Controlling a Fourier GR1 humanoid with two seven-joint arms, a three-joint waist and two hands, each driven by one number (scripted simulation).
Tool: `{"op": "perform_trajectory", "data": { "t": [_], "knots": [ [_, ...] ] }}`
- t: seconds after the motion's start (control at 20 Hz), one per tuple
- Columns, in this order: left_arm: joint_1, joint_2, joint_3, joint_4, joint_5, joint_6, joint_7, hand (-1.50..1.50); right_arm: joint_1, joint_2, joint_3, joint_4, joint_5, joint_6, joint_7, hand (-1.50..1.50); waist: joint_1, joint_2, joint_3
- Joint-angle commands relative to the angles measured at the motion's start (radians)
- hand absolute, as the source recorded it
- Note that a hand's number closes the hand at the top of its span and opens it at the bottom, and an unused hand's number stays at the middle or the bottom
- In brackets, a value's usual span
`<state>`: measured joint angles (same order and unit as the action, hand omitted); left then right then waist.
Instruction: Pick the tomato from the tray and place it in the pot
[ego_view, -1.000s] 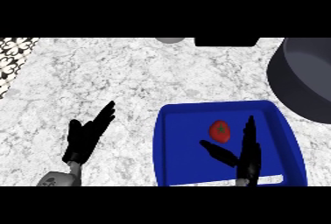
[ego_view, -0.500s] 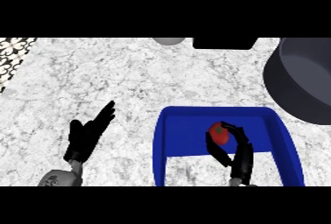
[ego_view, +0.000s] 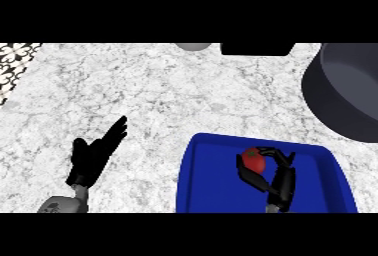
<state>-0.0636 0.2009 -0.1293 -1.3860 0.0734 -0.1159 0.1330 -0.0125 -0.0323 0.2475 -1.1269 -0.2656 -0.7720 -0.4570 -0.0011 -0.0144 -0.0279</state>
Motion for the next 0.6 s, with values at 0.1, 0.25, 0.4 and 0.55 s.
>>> {"op": "perform_trajectory", "data": {
  "t": [0.1, 0.25, 0.4, 0.55],
  "knots": [
    [0.05, 0.013, 0.025, -0.001, 0.008, 0.005, -0.018, 0.0, 0.132, -0.379, -0.172, -0.022, -0.105, 0.336, -0.054, 1.5, -0.029, 0.008, 0.03],
    [0.015, 0.002, 0.029, -0.004, 0.007, 0.024, 0.008, 0.0, 0.161, -0.526, -0.27, -0.003, -0.17, 0.476, -0.07, 1.5, -0.063, 0.007, 0.035],
    [0.021, -0.006, 0.018, -0.004, -0.004, 0.026, -0.01, 0.0, 0.17, -0.645, -0.384, 0.077, -0.262, 0.65, -0.109, 1.5, -0.041, 0.013, 0.036],
    [-0.009, 0.013, 0.033, -0.016, 0.022, -0.007, 0.012, 0.0, 0.179, -0.737, -0.445, 0.241, -0.259, 0.774, -0.202, 1.5, -0.009, 0.018, 0.035]
  ]
}}
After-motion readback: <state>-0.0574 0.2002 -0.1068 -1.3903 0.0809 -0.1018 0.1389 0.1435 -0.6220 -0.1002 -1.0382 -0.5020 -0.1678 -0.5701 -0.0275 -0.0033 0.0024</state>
